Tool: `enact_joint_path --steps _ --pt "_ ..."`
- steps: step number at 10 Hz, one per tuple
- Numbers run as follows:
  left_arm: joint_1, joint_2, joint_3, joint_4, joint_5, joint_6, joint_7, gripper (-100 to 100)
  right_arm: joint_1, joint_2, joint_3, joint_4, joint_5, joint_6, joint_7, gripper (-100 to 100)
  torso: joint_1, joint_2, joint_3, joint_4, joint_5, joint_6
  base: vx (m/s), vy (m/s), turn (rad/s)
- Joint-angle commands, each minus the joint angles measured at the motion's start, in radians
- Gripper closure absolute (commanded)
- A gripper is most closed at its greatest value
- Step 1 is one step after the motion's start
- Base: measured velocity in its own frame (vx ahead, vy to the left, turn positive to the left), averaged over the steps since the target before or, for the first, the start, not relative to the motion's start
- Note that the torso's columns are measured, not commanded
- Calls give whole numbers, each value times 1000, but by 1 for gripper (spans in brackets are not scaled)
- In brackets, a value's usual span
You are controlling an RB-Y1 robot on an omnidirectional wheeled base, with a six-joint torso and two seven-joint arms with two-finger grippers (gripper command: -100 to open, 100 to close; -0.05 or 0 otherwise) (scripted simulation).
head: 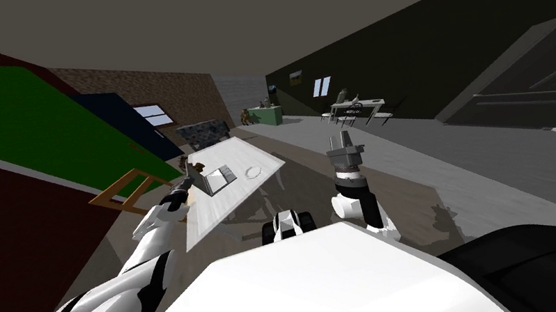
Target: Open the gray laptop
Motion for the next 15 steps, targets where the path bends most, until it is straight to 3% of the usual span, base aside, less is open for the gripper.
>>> enact_joint_path --steps 1,6,7,14,15 --pt "3 12 -10 11 4 -21 13 100 0 0 0 0 0 0 0 0 0 1 0 -1 1 0 33 -46 45" --pt "-22 30 -12 48 -64 108 -44 100 0 0 0 0 0 0 0 0 1 -3 -2 -2 1 1 -55 35 -236" --pt "-22 30 -12 48 -64 108 -44 100 -1 0 0 0 0 0 0 0 1 -4 -3 -2 1 4 -51 32 -159" --pt "-60 54 -16 100 -167 301 -132 100 0 0 0 0 0 0 0 0 1 1 1 1 -1 1 -65 24 -265" --pt "-52 53 -13 88 -156 284 -123 100 0 0 0 0 0 0 0 0 0 1 1 1 -1 2 -39 18 -84"
